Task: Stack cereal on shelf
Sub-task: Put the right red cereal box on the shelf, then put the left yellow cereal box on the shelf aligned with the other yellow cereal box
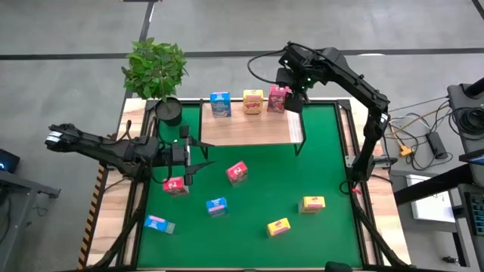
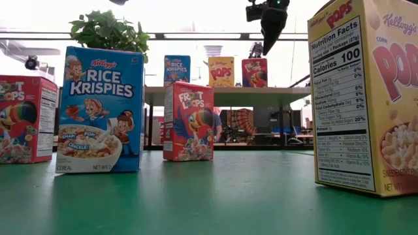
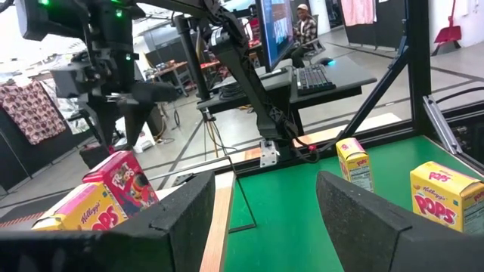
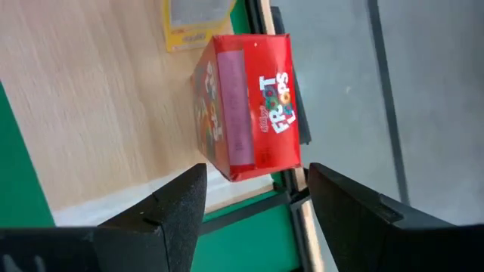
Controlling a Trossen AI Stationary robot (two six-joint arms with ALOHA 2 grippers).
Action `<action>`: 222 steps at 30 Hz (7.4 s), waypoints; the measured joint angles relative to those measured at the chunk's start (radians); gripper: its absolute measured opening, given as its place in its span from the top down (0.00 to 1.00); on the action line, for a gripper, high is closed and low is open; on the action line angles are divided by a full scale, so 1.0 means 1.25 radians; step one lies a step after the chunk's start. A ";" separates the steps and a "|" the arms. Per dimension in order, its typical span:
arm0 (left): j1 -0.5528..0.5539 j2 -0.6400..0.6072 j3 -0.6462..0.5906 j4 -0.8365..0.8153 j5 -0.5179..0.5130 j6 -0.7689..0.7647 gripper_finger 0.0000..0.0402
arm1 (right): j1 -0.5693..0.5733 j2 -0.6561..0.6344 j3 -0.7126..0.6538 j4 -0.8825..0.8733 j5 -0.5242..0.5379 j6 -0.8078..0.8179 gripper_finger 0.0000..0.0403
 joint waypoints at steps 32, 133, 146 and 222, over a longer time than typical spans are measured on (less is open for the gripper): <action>0.000 0.000 0.000 -0.001 0.000 0.004 0.46 | 0.019 0.065 0.000 0.201 -0.003 0.035 0.97; 0.000 0.000 0.000 -0.001 0.000 0.006 0.46 | 0.087 0.056 -0.053 0.096 -0.008 0.159 0.97; 0.000 0.000 0.000 -0.001 0.000 0.006 0.46 | 0.300 0.043 -0.088 0.116 -0.045 0.216 0.97; 0.000 0.000 0.000 0.011 0.001 -0.057 0.46 | 0.925 0.126 -0.357 0.264 -0.026 0.738 0.36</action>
